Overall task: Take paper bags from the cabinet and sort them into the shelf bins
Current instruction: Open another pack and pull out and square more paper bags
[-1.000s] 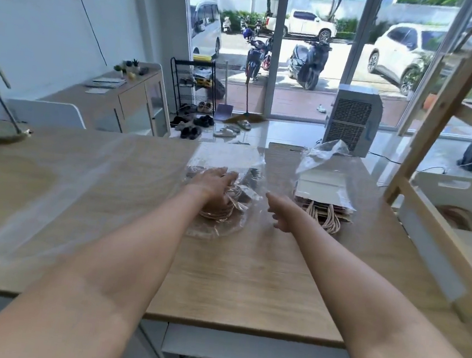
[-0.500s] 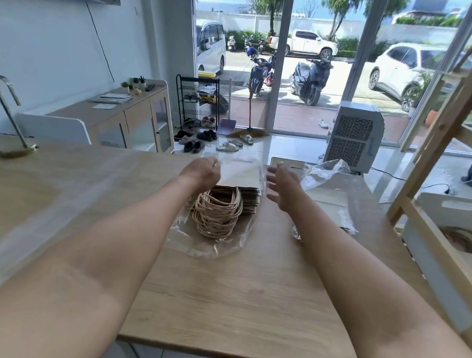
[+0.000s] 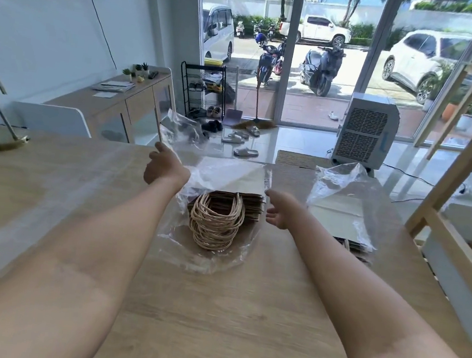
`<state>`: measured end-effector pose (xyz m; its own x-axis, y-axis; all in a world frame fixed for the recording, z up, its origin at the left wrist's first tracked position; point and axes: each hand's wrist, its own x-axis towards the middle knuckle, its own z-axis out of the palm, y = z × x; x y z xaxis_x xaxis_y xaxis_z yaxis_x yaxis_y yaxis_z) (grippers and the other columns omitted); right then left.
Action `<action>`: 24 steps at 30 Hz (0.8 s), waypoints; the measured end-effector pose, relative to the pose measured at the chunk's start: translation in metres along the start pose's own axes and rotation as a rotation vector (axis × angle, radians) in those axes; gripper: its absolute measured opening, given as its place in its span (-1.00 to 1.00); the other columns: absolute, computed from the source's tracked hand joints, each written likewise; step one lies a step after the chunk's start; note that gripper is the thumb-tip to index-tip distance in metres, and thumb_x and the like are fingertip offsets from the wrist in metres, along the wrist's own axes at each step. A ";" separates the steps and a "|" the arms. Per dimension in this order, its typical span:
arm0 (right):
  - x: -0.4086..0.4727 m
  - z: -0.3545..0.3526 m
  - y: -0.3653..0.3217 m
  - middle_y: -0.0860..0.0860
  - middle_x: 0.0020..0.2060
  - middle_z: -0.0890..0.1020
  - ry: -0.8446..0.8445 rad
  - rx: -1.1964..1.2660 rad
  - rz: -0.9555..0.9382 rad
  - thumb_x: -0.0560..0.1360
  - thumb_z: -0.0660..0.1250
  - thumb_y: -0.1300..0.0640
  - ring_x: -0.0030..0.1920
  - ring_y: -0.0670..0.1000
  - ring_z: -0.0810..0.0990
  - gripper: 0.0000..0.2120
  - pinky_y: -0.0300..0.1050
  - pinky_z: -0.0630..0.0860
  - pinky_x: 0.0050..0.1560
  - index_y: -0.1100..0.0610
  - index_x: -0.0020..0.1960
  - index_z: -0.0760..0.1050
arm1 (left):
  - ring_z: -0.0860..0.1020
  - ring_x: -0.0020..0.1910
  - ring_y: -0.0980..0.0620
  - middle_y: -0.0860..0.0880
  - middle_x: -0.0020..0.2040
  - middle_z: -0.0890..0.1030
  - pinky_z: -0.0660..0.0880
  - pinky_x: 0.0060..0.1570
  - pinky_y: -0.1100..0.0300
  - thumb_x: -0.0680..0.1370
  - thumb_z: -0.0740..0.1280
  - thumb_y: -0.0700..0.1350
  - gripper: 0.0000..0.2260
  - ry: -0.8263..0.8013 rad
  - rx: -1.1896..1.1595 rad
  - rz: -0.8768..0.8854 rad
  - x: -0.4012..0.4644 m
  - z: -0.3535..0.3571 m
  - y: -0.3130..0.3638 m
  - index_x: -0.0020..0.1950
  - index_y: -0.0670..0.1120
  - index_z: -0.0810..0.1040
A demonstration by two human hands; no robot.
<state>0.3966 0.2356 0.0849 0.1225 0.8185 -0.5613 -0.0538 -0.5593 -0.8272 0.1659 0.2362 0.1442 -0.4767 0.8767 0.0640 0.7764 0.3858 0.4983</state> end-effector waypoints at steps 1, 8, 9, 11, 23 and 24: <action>0.002 0.003 -0.001 0.27 0.29 0.40 -0.011 0.004 0.011 0.59 0.18 0.02 0.25 0.20 0.46 -0.51 -0.01 0.43 0.24 0.22 0.44 0.25 | 0.38 0.29 -0.31 -0.26 0.43 0.22 0.43 0.15 -0.09 0.41 0.40 -0.12 -0.15 0.009 0.080 0.015 0.001 0.003 -0.003 0.54 -0.11 -0.08; 0.014 0.013 -0.008 0.06 -0.24 0.43 0.005 0.064 0.106 0.55 0.16 0.01 -0.33 0.02 0.43 -0.82 -0.20 0.41 -0.42 0.12 -0.09 0.34 | 0.42 0.33 -0.13 -0.11 0.40 0.41 0.43 0.27 -0.04 0.42 0.41 -0.13 -0.50 -0.228 0.437 0.525 0.020 0.015 0.002 0.35 -0.06 0.44; 0.013 0.014 -0.007 0.04 -0.30 0.39 0.006 0.062 0.119 0.54 0.16 -0.01 -0.38 -0.01 0.39 -0.80 -0.21 0.36 -0.45 0.13 -0.10 0.33 | 0.52 0.22 -0.14 -0.12 0.30 0.52 0.49 0.18 -0.03 0.46 0.35 -0.14 -0.68 -0.297 0.429 0.514 0.021 0.016 0.005 0.21 -0.12 0.56; 0.013 0.017 -0.007 0.03 -0.31 0.40 0.004 0.065 0.130 0.53 0.18 -0.04 -0.40 -0.03 0.41 -0.77 -0.20 0.36 -0.44 0.14 -0.08 0.33 | 0.56 0.09 -0.17 -0.20 0.20 0.58 0.49 0.06 0.00 0.51 0.18 -0.16 -0.74 -0.344 0.415 0.478 0.024 0.021 0.008 0.08 -0.19 0.58; 0.004 0.030 -0.013 0.08 0.09 0.50 0.137 0.009 0.054 0.45 0.25 -0.28 0.12 0.12 0.48 -0.33 0.05 0.40 0.28 0.11 0.41 0.29 | 0.36 0.41 -0.20 -0.23 0.46 0.34 0.29 0.38 -0.07 0.47 -0.01 0.44 -0.13 -0.620 0.357 0.391 0.052 0.039 0.006 0.45 -0.24 0.31; 0.003 0.032 -0.014 0.10 0.19 0.49 0.159 0.027 0.047 0.42 0.31 -0.28 0.18 0.15 0.48 -0.26 0.07 0.43 0.27 0.13 0.43 0.29 | 0.36 0.40 -0.20 -0.23 0.46 0.34 0.31 0.37 -0.06 0.47 -0.01 0.44 -0.14 -0.621 0.344 0.389 0.054 0.039 0.004 0.45 -0.25 0.31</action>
<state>0.3662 0.2504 0.0938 0.2740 0.7593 -0.5903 -0.0893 -0.5910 -0.8017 0.1597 0.2962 0.1161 0.0906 0.9268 -0.3645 0.9712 -0.0012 0.2384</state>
